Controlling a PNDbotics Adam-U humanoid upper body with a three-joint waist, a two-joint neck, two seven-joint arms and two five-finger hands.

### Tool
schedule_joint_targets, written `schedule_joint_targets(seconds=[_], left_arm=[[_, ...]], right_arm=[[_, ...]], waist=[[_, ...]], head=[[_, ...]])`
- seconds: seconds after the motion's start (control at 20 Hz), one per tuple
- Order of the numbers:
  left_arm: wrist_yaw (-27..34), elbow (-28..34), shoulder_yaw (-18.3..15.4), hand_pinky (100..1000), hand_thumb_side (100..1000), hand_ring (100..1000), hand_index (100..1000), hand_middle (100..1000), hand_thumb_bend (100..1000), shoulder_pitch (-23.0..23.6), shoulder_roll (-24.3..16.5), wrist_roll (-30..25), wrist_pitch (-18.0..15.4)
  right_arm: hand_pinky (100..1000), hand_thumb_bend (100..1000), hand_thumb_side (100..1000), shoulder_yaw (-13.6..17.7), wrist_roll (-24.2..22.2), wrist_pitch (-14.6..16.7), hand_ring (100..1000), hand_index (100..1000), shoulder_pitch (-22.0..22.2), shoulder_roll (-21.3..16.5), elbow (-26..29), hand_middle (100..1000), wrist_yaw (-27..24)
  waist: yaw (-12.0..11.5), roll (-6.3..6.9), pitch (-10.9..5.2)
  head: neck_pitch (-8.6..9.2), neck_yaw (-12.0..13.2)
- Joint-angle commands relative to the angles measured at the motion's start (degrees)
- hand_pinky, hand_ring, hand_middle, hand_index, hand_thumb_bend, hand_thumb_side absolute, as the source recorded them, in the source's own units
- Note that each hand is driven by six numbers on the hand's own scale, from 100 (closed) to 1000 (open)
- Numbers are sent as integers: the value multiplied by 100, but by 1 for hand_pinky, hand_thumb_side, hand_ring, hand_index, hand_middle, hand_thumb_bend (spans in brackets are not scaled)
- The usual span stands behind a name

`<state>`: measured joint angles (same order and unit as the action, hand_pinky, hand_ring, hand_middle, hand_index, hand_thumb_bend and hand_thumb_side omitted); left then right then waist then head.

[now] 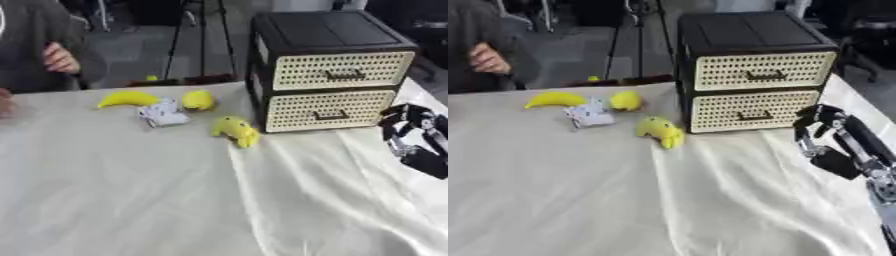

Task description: Pick up objects from table and place into drawer.

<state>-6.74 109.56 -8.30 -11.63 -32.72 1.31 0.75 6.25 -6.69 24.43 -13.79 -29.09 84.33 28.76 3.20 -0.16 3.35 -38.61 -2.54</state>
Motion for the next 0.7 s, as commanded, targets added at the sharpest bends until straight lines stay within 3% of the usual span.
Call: schedule_joint_targets(seconds=[0.05, 0.7], left_arm=[[-30, 26, -67, 629, 840, 486, 724, 585, 515, -36, -123, -30, -22], [-60, 6, -83, 631, 843, 483, 712, 580, 507, -3, -112, -70, -45]], right_arm=[[522, 100, 817, 94, -7, -45, 700, 693, -12, -165, 192, 759, -125], [511, 100, 796, 143, 59, -68, 686, 688, 87, -58, 308, 752, -192]], waist=[[7, -2, -64], [20, 5, -66]], head=[[42, 30], [40, 77]])
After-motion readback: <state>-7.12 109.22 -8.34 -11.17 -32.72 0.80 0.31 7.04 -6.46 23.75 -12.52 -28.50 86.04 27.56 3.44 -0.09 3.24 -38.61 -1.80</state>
